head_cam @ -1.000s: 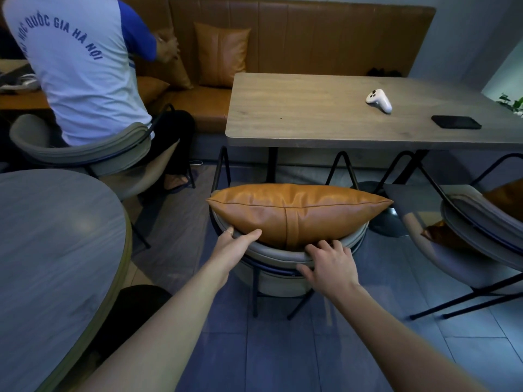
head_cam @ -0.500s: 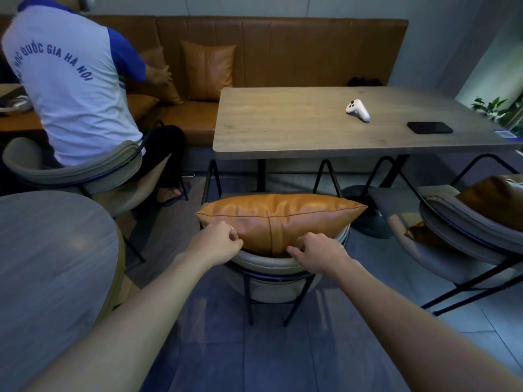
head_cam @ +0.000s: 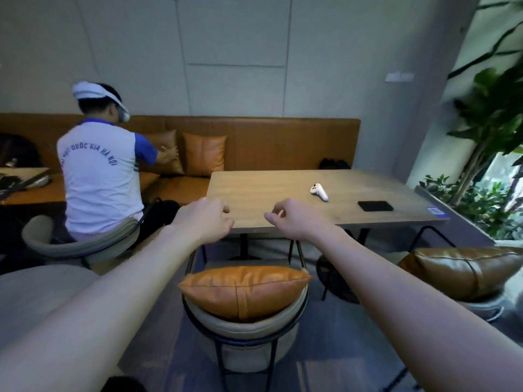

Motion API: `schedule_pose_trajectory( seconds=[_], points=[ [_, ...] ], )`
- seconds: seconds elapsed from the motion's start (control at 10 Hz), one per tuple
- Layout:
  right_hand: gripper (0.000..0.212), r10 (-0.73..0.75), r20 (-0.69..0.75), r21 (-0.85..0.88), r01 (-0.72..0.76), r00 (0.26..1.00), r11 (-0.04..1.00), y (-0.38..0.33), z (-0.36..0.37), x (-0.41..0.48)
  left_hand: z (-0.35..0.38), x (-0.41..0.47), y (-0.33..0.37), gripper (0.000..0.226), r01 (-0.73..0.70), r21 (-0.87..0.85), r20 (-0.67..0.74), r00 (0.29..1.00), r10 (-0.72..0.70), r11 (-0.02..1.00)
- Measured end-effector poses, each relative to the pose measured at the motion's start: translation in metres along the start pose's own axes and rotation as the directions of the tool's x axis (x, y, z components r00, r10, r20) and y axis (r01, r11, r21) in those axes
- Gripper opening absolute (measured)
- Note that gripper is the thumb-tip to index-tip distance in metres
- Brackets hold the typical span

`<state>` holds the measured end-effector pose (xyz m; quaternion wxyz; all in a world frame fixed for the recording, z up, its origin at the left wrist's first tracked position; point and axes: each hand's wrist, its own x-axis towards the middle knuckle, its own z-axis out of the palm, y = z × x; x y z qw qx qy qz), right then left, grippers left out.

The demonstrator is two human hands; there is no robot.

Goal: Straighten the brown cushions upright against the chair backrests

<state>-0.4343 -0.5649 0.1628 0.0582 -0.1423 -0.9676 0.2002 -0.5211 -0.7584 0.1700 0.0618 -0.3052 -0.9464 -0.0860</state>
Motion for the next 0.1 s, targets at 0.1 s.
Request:
schedule_pose_trajectory(
  seconds=[0.1],
  points=[
    [0.047, -0.019, -0.135, -0.060, 0.011, 0.991, 0.998, -0.0066, -0.0433, -0.0107, -0.0430, -0.0038, 0.0275, 0.048, -0.005, 0.056, -0.080, 0.997, 0.010, 0.998]
  ],
)
